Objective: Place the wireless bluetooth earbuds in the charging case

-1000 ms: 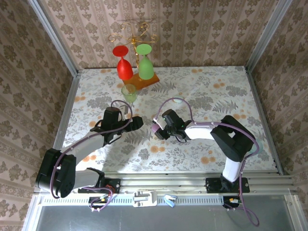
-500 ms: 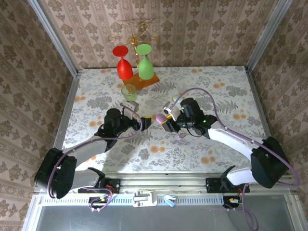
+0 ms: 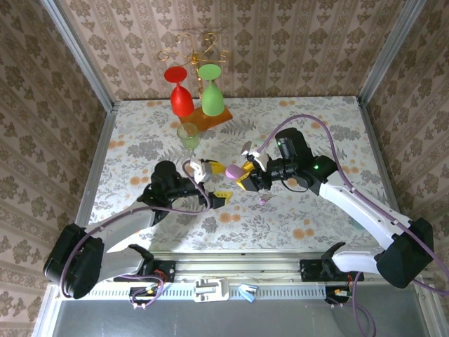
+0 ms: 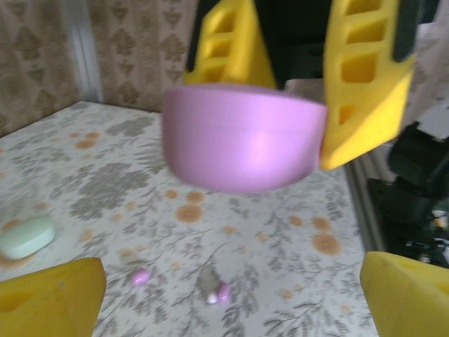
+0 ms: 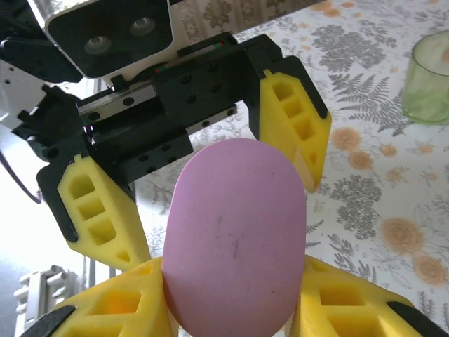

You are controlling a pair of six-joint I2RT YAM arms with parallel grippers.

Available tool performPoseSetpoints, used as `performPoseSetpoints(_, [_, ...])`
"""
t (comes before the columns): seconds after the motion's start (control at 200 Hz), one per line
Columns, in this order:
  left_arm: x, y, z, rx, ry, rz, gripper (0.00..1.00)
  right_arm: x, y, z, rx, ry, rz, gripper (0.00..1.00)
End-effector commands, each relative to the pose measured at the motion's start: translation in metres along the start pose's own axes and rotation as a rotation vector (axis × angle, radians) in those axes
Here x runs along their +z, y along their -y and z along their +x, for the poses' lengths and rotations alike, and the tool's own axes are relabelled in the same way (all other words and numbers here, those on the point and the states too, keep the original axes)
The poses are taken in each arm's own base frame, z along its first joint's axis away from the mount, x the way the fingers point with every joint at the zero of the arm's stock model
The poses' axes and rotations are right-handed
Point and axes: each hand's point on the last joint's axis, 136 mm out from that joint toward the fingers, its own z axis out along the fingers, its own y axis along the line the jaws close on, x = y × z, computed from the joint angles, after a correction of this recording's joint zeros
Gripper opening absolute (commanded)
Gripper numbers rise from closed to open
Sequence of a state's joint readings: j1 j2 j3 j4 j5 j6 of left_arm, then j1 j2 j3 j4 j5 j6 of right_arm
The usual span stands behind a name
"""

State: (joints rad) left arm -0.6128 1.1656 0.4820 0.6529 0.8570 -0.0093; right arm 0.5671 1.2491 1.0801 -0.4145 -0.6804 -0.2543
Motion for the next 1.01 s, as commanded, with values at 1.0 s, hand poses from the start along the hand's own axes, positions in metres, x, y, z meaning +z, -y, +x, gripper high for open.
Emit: performPoseSetpoints(1.0, [0.007,0.043,-0.038,-0.036,0.085,0.315,0.51,-0.005,-0.033,0.003,-0.076,-0.065,-0.193,0.21])
